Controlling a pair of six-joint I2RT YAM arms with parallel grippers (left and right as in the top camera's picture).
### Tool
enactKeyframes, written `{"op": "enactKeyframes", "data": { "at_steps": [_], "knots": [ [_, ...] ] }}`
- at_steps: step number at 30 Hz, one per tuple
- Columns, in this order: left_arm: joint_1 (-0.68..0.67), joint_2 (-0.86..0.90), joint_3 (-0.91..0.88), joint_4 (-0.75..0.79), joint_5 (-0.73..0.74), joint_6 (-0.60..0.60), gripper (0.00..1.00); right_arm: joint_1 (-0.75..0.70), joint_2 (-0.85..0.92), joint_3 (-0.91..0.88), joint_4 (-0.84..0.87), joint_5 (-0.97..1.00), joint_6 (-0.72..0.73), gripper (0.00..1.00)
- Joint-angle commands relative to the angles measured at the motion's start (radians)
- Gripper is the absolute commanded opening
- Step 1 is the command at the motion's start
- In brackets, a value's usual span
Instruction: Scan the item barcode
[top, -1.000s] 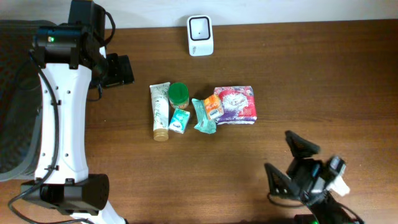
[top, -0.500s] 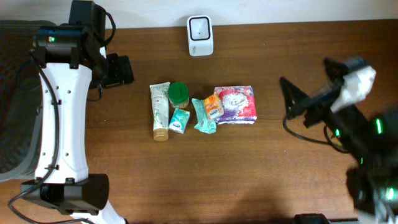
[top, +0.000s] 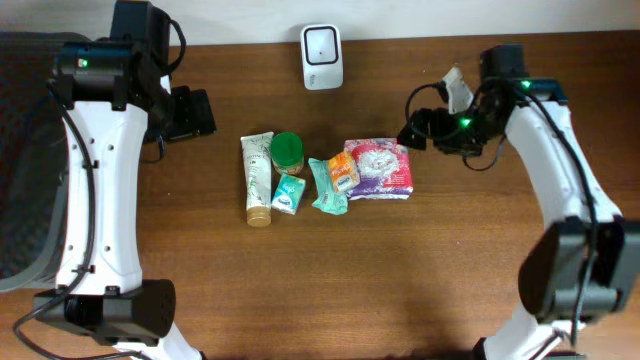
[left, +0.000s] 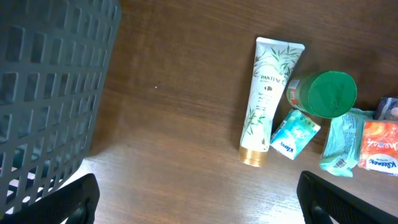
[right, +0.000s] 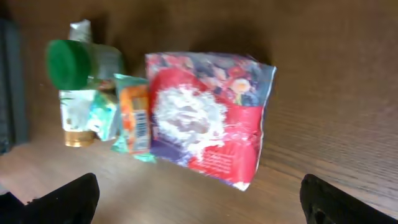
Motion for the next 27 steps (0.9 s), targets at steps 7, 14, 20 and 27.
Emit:
{"op": "enactKeyframes", "data": {
  "at_steps": [7, 14, 20, 27],
  "knots": [
    [0.002, -0.007, 0.002, 0.001, -0.008, -0.01, 0.99, 0.023, 0.245, 0.003, -0.01, -0.068, -0.011, 0.99],
    [0.002, -0.007, 0.002, 0.001, -0.008, -0.01, 0.99, 0.075, 0.246, -0.023, 0.032, -0.01, -0.059, 0.68],
    [0.002, -0.007, 0.002, 0.001, -0.008, -0.01, 0.99, 0.091, 0.246, -0.089, 0.118, -0.124, -0.059, 0.27],
    [0.002, -0.007, 0.002, 0.001, -0.008, -0.01, 0.99, 0.16, 0.224, 0.074, -0.051, -0.009, 0.01, 0.04]
  ]
}}
